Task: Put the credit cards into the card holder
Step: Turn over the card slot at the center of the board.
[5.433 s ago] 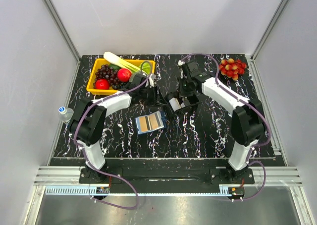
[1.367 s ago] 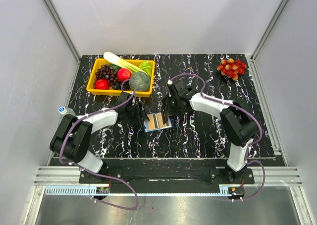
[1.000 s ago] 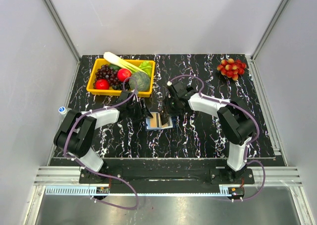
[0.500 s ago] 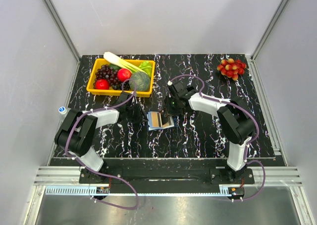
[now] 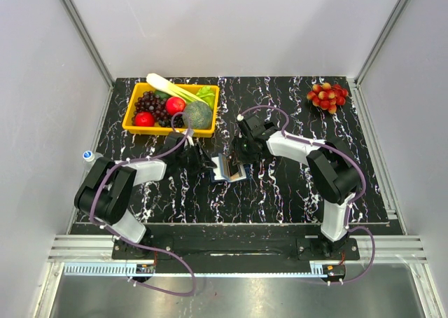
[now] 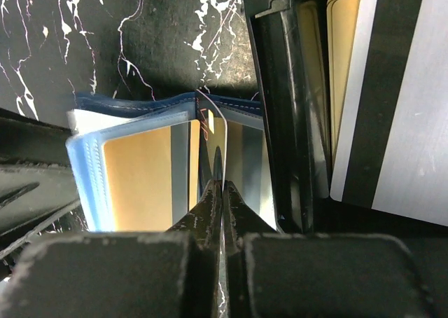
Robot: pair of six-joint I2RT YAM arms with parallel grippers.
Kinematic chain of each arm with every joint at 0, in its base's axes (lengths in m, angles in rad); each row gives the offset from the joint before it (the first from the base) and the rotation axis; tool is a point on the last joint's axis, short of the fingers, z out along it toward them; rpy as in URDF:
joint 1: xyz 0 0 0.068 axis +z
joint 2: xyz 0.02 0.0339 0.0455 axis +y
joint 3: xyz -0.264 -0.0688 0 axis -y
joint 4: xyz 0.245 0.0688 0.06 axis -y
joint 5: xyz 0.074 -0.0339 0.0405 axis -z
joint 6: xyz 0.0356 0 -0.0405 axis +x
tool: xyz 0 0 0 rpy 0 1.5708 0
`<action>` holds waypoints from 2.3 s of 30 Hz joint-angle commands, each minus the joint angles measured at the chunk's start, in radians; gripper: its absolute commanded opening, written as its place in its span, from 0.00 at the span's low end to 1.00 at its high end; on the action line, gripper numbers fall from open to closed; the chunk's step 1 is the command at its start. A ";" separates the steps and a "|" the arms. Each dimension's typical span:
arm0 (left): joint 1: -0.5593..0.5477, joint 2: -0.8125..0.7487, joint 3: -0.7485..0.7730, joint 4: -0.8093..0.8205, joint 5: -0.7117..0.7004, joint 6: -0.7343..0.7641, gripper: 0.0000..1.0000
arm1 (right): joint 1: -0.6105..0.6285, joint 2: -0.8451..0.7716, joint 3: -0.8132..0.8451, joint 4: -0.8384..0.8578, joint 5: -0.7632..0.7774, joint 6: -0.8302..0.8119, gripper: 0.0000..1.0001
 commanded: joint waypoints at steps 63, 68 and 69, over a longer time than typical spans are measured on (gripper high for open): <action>-0.005 -0.065 0.021 0.092 0.091 0.022 0.14 | 0.008 0.065 0.005 -0.071 0.027 -0.035 0.00; -0.007 -0.077 0.006 0.139 0.112 0.014 0.16 | 0.008 0.065 0.005 -0.071 0.027 -0.031 0.00; -0.007 -0.077 0.003 0.146 0.117 0.014 0.16 | 0.008 0.067 0.005 -0.071 0.027 -0.031 0.00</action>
